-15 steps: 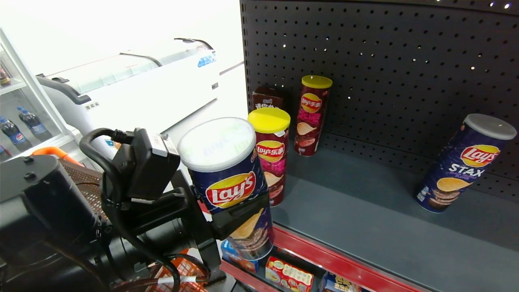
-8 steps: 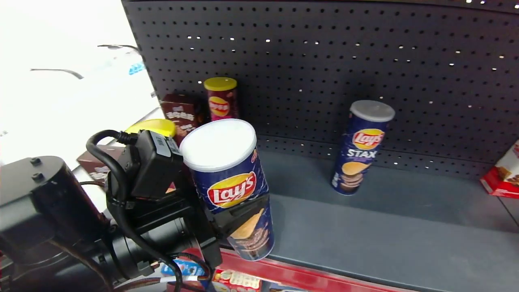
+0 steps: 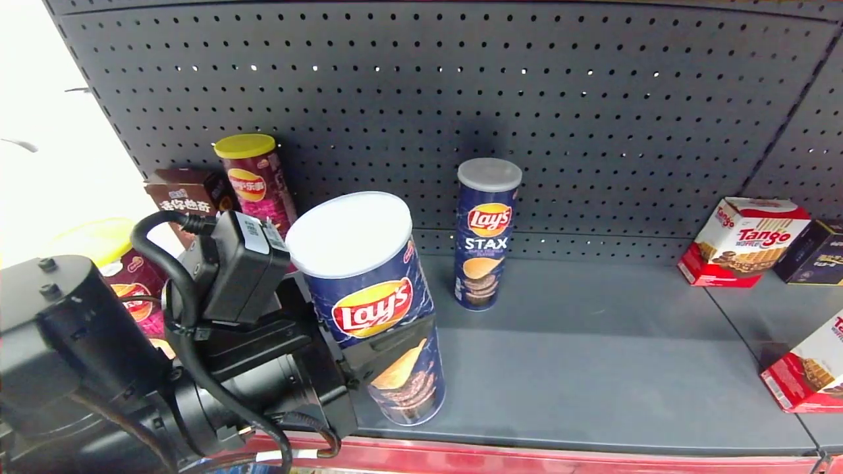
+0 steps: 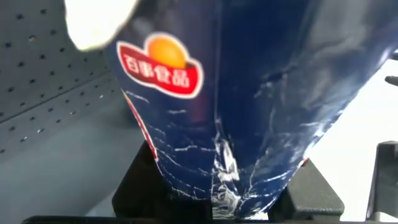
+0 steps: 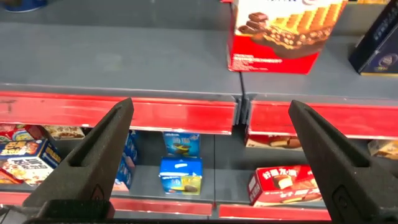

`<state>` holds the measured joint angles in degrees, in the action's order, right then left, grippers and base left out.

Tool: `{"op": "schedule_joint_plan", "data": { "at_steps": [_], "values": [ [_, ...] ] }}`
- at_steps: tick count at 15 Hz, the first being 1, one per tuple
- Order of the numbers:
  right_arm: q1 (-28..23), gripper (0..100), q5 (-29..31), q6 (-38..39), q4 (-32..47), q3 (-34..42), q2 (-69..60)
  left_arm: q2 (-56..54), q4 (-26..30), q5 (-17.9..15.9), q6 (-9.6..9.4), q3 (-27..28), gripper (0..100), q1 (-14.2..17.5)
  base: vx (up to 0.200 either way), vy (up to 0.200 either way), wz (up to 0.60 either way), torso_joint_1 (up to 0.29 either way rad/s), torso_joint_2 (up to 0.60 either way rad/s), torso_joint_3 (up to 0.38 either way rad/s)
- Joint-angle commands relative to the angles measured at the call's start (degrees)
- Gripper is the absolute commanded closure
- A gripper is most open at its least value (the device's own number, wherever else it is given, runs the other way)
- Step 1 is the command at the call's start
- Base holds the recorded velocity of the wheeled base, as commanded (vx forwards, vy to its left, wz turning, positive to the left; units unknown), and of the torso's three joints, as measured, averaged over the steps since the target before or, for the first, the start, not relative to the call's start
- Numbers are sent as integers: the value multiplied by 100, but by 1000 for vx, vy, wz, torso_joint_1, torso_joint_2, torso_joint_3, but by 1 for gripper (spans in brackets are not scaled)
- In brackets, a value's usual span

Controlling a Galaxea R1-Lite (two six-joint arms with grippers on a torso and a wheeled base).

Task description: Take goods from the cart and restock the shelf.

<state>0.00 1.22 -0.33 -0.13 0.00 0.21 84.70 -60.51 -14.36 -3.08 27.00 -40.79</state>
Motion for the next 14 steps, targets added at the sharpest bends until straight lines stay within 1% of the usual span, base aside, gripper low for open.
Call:
{"op": "schedule_joint_plan", "data": {
  "at_steps": [1,4,6,7,8,9,10,11,12,13,14],
  "values": [
    [0,0,1,-2,-4,0,-3,-15,5,-5,1,-20,100,-8,0,0,0,0,0,0],
    [0,0,-16,-20,-4,0,-3,-24,40,12,-52,-20,100,-69,0,0,0,0,0,0],
    [0,0,-69,-46,5,0,-3,-85,75,74,-105,-28,100,-43,0,0,0,0,0,0],
    [-18,0,-69,-37,13,0,85,-138,84,206,-105,-28,100,-34,0,0,0,0,0,0],
    [0,0,-104,-37,5,-9,304,-164,92,241,-96,-28,100,-34,0,0,0,0,0,0],
    [-44,0,-447,-55,-57,-624,718,-147,101,206,-78,77,100,-8,0,0,0,0,0,0],
    [-53,0,-834,-143,22,-1116,1087,-129,92,188,-70,68,100,-8,0,0,0,0,0,0],
    [-35,0,-939,-231,57,-1213,1148,-112,84,188,-61,51,100,-8,0,0,0,0,0,0],
    [0,0,-1344,-512,233,-1898,1596,-50,75,188,1,-55,100,-69,0,0,0,0,0,0],
    [-26,0,-1511,-512,224,-2215,1930,-24,48,170,18,-63,100,-61,0,0,0,0,0,0],
    [53,0,-1704,-512,251,-2487,2291,-15,22,126,36,-90,100,-34,0,0,0,0,0,0]
  ]
}}
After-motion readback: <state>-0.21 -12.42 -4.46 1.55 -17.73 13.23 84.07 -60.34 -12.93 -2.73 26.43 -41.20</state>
